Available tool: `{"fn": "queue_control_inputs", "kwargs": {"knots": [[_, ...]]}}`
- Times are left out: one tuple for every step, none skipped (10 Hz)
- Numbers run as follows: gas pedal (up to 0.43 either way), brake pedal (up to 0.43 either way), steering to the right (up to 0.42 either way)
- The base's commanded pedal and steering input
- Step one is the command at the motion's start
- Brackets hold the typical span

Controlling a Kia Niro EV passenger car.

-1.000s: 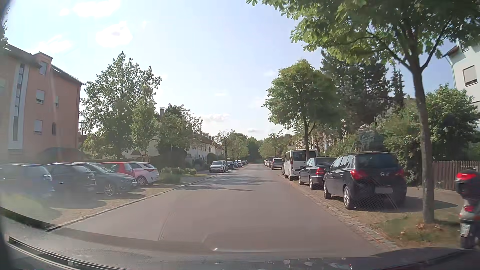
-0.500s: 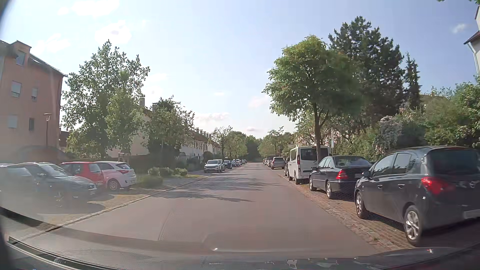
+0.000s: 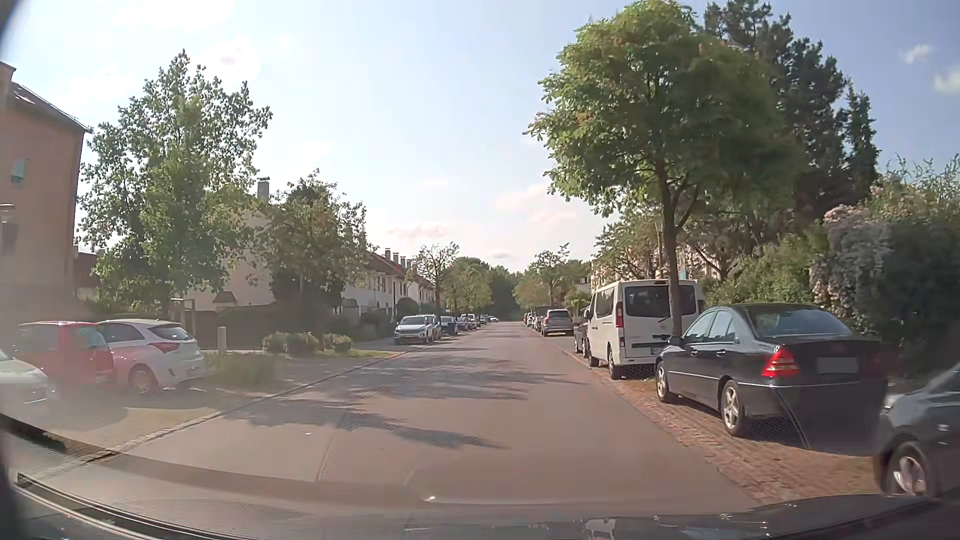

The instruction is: Follow the waypoints while adhering to traffic rules and regulations

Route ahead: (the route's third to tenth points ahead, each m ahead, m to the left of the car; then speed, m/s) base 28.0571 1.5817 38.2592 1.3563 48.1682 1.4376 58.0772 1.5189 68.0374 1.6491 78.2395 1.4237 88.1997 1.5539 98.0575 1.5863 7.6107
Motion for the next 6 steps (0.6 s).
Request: {"fn": "queue_control_inputs", "kwargs": {"knots": [[0.0,0.012,0.004],[0.0,0.012,0.004],[0.0,0.012,0.004],[0.0,0.012,0.004],[0.0,0.012,0.003],[0.0,0.012,-0.001]]}}
